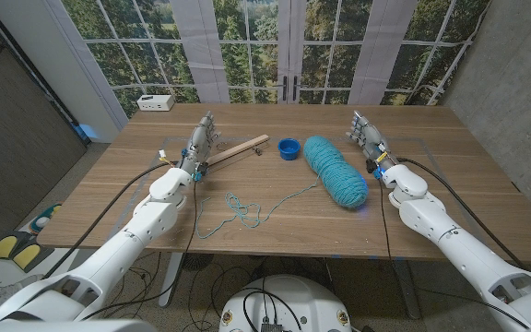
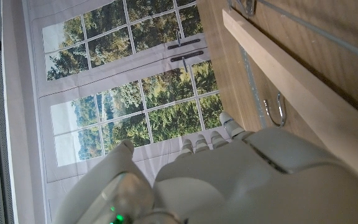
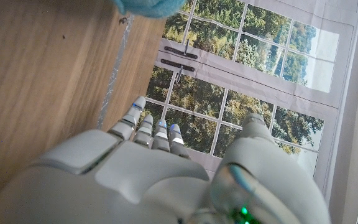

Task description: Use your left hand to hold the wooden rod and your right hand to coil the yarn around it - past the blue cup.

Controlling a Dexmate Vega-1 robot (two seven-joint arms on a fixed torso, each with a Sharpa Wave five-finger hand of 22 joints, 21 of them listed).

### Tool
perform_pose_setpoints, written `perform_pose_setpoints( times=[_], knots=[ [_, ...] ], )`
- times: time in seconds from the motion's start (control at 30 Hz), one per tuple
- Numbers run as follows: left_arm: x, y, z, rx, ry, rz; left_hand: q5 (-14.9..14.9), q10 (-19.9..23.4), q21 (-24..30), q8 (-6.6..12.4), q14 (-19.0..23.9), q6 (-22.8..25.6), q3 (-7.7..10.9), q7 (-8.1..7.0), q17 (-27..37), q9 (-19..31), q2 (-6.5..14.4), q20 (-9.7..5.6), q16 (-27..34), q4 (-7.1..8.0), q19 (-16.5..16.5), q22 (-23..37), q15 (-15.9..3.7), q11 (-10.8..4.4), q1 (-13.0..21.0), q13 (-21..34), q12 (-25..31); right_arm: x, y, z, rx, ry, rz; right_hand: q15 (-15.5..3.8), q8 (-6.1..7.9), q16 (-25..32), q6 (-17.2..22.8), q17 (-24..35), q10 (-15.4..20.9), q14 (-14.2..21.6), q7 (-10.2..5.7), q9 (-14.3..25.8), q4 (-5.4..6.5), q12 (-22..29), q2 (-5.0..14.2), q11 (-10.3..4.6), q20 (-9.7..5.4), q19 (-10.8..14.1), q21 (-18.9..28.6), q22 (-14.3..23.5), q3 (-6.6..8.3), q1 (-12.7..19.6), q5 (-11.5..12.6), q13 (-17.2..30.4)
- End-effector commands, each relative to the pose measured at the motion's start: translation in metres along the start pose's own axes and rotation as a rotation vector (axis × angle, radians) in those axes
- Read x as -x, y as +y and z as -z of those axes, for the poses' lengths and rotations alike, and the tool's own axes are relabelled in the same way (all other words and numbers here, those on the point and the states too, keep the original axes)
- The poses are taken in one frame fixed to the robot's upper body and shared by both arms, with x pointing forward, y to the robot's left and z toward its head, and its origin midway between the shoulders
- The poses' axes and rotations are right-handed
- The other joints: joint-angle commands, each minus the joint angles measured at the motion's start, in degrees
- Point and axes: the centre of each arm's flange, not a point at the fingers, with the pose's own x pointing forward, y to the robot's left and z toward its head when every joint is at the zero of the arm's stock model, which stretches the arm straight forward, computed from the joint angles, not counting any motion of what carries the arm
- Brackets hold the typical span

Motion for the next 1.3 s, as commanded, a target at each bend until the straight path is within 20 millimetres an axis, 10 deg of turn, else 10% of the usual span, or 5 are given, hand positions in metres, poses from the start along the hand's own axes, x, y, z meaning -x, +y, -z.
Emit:
perform_pose_setpoints(
  times=[0.03,1.3],
  knots=[
    [-0.002,-0.002,0.002,0.005,0.007,0.007,0.3,-3.7,0.1,0.33,-4.6,-2.0,0.38,0.01,0.1,0.3,0.5,-1.62,0.2,0.17,-3.3,0.2,-0.56,0.09,0.0,0.2,0.2,0.001,-0.003,0.001,-0.015,-0.004,0.010,0.56,0.25,0.4,0.0,0.3,-0.2,0.2,0.58,0.1,0.54,0.3,0.53,0.71,0.06,0.4,0.2,0.3,-0.11,-0.4,0.2,0.1],
    [-0.019,0.012,0.002,-0.188,0.038,0.020,1.4,-1.6,-0.1,0.38,-2.4,-0.3,0.90,1.51,0.1,0.4,2.2,-1.72,0.3,0.56,-0.9,0.2,0.61,1.00,-0.9,0.3,0.4,0.022,0.024,-0.029,0.484,0.084,0.003,0.33,0.54,0.5,1.9,-0.1,1.7,1.2,-3.92,0.2,-1.15,0.8,-0.39,-0.89,1.52,0.6,-1.7,0.3,-0.72,0.5,0.8,0.2]
  ],
)
